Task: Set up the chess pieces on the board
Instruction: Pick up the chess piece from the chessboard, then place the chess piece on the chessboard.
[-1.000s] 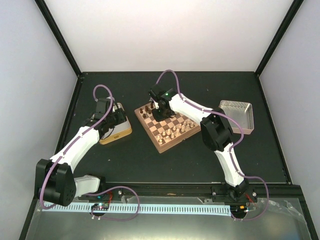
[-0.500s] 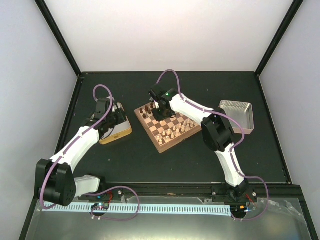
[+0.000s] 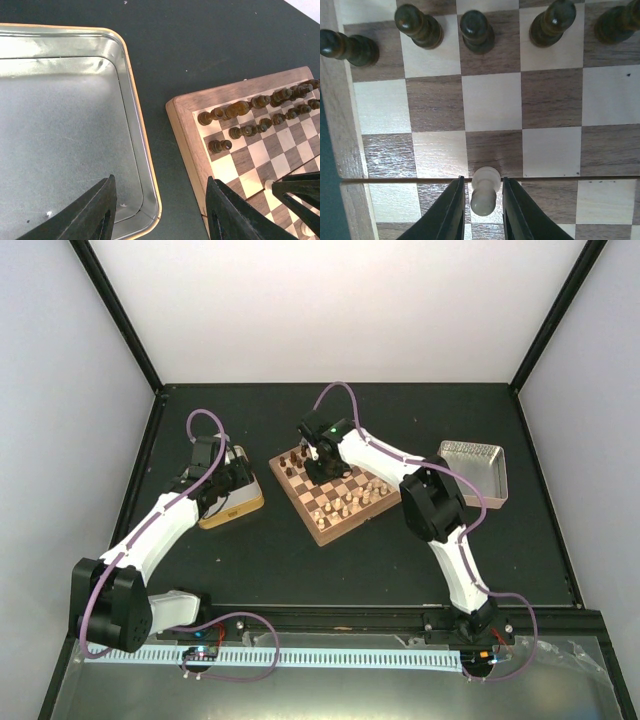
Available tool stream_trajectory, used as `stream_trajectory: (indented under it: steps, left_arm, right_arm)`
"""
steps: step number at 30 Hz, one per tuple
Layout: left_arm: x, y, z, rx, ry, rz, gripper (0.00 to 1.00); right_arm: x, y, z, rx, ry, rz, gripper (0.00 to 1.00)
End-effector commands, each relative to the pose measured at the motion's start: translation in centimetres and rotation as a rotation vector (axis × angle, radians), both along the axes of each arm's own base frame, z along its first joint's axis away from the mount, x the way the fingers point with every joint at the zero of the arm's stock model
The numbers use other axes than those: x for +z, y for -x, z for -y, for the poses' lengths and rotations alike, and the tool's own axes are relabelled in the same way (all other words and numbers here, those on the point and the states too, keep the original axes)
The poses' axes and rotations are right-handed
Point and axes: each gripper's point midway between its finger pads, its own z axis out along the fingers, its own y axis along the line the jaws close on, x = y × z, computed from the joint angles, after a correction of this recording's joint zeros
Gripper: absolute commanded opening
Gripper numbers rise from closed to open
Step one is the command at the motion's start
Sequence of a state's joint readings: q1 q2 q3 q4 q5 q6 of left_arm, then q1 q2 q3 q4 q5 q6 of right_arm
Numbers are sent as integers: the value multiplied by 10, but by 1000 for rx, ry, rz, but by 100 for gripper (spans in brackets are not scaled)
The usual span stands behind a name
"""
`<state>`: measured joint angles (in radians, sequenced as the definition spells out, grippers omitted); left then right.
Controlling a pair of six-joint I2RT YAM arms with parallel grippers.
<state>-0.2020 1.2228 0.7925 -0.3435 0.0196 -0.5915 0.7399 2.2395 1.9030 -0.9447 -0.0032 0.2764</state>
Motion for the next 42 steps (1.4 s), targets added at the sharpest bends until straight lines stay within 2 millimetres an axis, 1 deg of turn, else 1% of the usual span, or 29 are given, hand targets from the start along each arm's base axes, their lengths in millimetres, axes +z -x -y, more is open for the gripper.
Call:
stream_trajectory:
  steps: [1,3,5,8,9,10,12,14,16,17,18,20,21,23,25,33,37,42]
  left_arm:
    - [10,-3,1,-1,20,29,50]
    - [11,-3,1,-2,20,32,50]
    - [11,-3,1,-3,21,32,50]
    - [13,-4,1,-4,21,39,50]
    - [13,-4,1,-4,21,39,50]
    - [16,-5,2,-6,23,44,50]
    - [18,-6,2,-10,23,49,50]
    - [20,-7,3,-13,24,55,51]
    - [21,-9,4,-17,27,61,51]
    - [21,-9,5,-19,29,62,51]
    - [22,-10,5,-21,31,64,51]
    - [21,-11,7,-26,35,61,51]
    - [21,-12,7,-28,37,60,51]
    - [20,-13,8,-30,40,56,51]
    - [20,-14,9,-35,43,54,51]
    - [20,-13,10,-34,45,51,51]
    - [19,-12,10,-36,46,49,51]
    - [19,-12,10,-35,46,48,51]
  right_arm:
    - [-10,3,-1,0,15,-27,22]
    - [-9,2,-1,-2,15,-25,14]
    - [-3,-1,0,-12,16,-5,8]
    - [17,-11,5,-44,11,69,6]
    - [23,-15,11,-67,7,88,6]
    - [36,-19,18,-96,-13,114,5]
    - [46,-26,39,-167,-31,134,5]
    - [53,-31,66,-244,-57,142,5]
    - [54,-34,96,-318,-72,137,5]
    - [52,-37,115,-365,-75,130,5]
    - [49,-37,129,-395,-74,118,6]
    - [42,-36,151,-441,-66,95,6]
    - [38,-35,160,-457,-61,83,6]
    - [31,-32,172,-468,-50,66,6]
    - [26,-30,178,-467,-35,47,6]
    - [7,-23,170,-413,-50,-43,7]
    - [0,-19,172,-410,-28,-69,9]
    - [-5,-15,174,-405,-8,-87,10]
